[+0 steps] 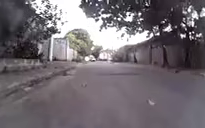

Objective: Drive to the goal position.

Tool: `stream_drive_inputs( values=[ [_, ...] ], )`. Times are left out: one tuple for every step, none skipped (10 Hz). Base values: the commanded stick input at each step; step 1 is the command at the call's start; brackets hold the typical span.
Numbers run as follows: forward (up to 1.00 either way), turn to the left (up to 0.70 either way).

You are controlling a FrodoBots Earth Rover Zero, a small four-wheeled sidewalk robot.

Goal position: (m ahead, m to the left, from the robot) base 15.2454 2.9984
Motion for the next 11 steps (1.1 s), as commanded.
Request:
stream_drive_inputs(
  values=[
    [1.0,0.0],
    [1.0,0.0],
    [1.0,0.0],
    [1.0,0.0],
    [1.0,0.0],
    [1.0,0.0],
    [1.0,0.0],
    [1.0,0.0],
    [1.0,0.0],
    [1.0,0.0],
    [1.0,0.0]
  ],
)
